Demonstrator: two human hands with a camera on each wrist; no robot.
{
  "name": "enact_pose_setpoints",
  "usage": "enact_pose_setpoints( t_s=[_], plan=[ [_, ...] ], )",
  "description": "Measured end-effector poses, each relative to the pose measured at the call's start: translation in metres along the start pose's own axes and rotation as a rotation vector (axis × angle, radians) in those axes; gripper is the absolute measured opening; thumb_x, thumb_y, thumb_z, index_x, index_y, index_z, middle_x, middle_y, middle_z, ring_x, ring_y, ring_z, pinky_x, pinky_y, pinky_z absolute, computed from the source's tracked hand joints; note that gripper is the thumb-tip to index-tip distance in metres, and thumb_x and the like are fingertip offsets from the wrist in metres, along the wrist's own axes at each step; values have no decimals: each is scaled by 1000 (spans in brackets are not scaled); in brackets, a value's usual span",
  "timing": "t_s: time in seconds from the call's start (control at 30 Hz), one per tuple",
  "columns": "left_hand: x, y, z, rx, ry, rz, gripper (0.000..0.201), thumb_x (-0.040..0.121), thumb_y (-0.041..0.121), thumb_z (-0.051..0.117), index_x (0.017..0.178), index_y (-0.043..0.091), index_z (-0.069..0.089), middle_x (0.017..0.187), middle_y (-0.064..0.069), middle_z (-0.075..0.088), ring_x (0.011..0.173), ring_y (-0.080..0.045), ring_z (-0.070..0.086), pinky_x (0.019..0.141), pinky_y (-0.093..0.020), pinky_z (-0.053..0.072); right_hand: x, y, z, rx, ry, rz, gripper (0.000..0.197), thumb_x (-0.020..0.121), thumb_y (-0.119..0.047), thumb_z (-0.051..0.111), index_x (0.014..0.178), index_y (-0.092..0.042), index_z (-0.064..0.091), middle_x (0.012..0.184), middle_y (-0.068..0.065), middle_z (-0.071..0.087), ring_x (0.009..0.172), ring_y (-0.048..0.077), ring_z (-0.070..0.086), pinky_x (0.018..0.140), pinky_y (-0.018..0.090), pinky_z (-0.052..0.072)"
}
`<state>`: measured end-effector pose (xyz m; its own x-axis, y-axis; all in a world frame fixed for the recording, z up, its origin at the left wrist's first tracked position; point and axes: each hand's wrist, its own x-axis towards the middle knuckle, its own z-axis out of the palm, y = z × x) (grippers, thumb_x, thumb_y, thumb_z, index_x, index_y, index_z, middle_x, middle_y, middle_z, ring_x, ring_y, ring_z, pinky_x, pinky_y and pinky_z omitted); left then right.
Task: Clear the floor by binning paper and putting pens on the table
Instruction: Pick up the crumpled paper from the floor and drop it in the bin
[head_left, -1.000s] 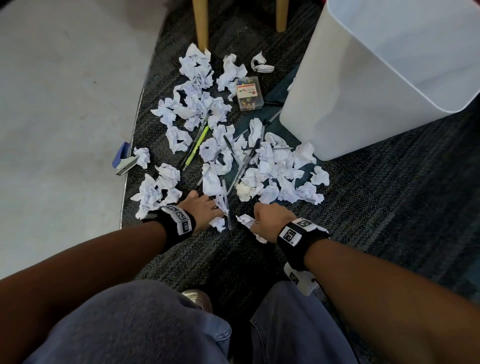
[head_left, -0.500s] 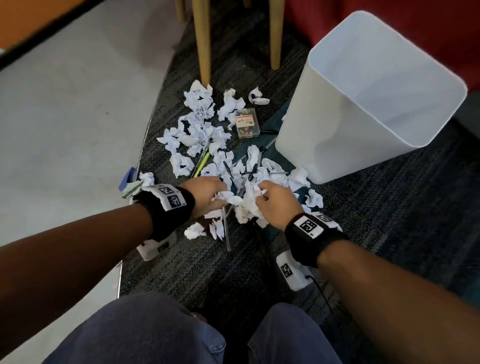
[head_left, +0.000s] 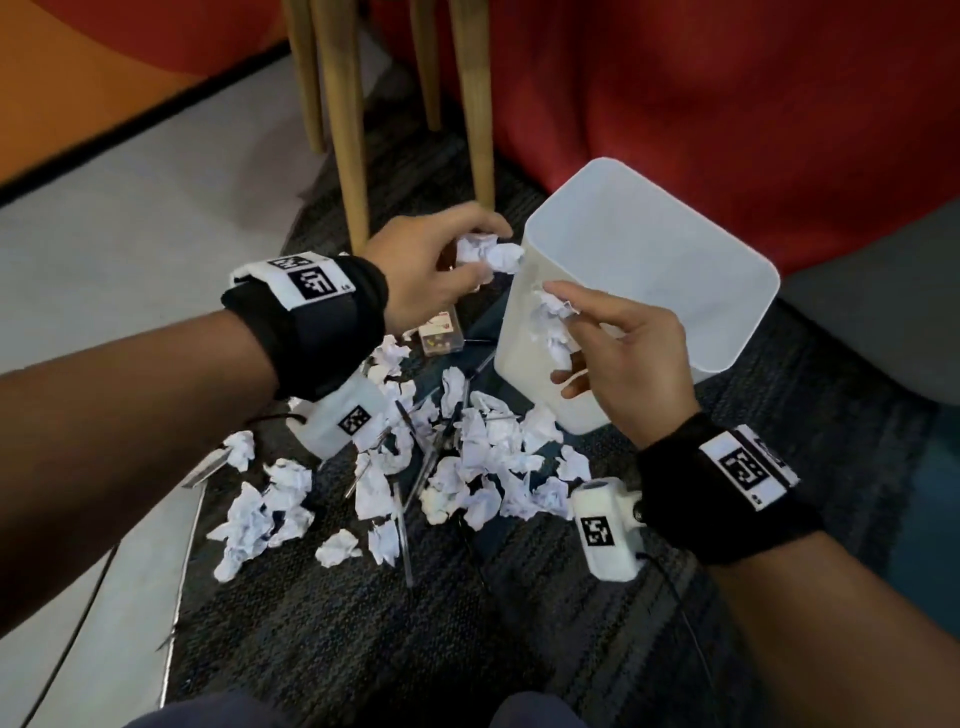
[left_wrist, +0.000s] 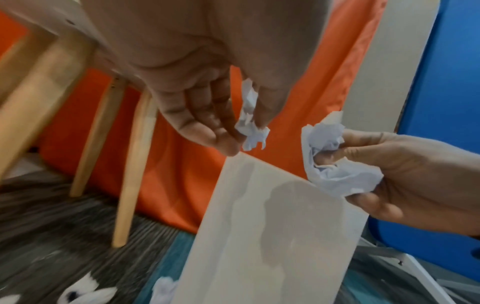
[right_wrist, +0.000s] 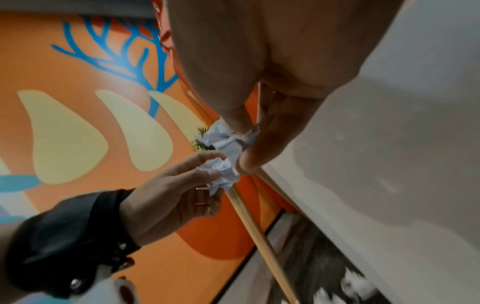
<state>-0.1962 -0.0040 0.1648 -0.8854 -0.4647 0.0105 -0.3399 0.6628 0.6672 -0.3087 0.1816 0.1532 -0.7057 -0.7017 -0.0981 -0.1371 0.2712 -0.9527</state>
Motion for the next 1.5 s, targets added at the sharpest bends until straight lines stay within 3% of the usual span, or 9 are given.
enact_pose_setpoints(
  t_s=[0.1, 0.23, 0.4, 0.53, 0.63, 0.77, 1.03, 1.23, 1.5],
  plan=[
    [21, 17, 3, -7, 18, 82, 32, 92, 28, 59, 124, 30, 56, 119, 12, 63, 93, -7, 55, 79, -15, 35, 12, -10, -16, 26, 38, -48, 41, 92, 6, 49, 101, -21, 78, 100, 3, 70, 55, 37, 64, 53, 33, 56],
    [46, 34, 17, 57, 6, 140, 34, 95, 24, 56, 128, 28, 55, 120, 4, 62, 89, -9, 53, 74, -11, 28, 30, -14, -37, -2, 168, -77, 46, 87, 10, 44, 95, -19, 79, 99, 3, 69, 58, 23, 66, 63, 39, 59],
    [58, 44, 36, 2, 29, 123, 34, 94, 11, 53, 123, 28, 59, 93, 5, 44, 68, 3, 45, 67, -5, 31, 47, -8, -53, -117, 285, 5, 32, 82, -13, 49, 90, -26, 77, 84, -4, 73, 62, 14, 68, 77, 45, 60],
    [59, 44, 45, 5, 47, 113, 36, 93, 12, 51, 123, 29, 60, 102, -2, 44, 78, -8, 45, 72, -9, 28, 46, 4, -51, -269, 164, 102, 25, 80, -34, 51, 88, -40, 74, 104, -6, 72, 95, 17, 68, 93, 31, 51],
    [60, 44, 47, -3, 55, 92, 37, 92, 12, 54, 125, 29, 60, 103, -1, 43, 81, -7, 43, 74, -8, 28, 45, 12, -48, -500, 97, 61, 25, 93, -23, 54, 109, -22, 74, 120, -3, 69, 109, 9, 59, 85, 7, 34],
    [59, 46, 49, 12, 61, 83, 37, 93, 14, 53, 126, 30, 60, 104, 0, 41, 83, -9, 44, 76, -10, 31, 44, 16, -41, -607, 56, 58, 30, 96, -21, 48, 114, -29, 71, 126, -4, 66, 120, 17, 55, 99, 25, 39],
    [58, 48, 53, 89, 19, 62, 38, 94, 15, 51, 127, 32, 59, 110, -5, 44, 94, -22, 54, 89, -34, 44, 46, 19, -44, -754, -6, 133, 40, 99, -32, 39, 136, -36, 54, 136, 0, 59, 124, 28, 51, 99, 36, 39],
    [59, 48, 56, 131, -15, 58, 42, 95, 12, 49, 131, 33, 56, 119, -7, 45, 98, -20, 55, 92, -32, 44, 45, 25, -41, -626, 101, 18, 32, 98, -28, 45, 124, -29, 63, 135, -10, 59, 126, 14, 51, 100, 28, 39],
    [59, 46, 55, 178, -50, 102, 53, 93, 6, 48, 139, 31, 45, 128, -4, 45, 108, -21, 54, 94, -33, 43, 39, 25, -41, -474, 197, -100, 28, 97, -22, 49, 119, -28, 66, 122, -10, 63, 108, 3, 53, 86, 15, 36]
  ],
)
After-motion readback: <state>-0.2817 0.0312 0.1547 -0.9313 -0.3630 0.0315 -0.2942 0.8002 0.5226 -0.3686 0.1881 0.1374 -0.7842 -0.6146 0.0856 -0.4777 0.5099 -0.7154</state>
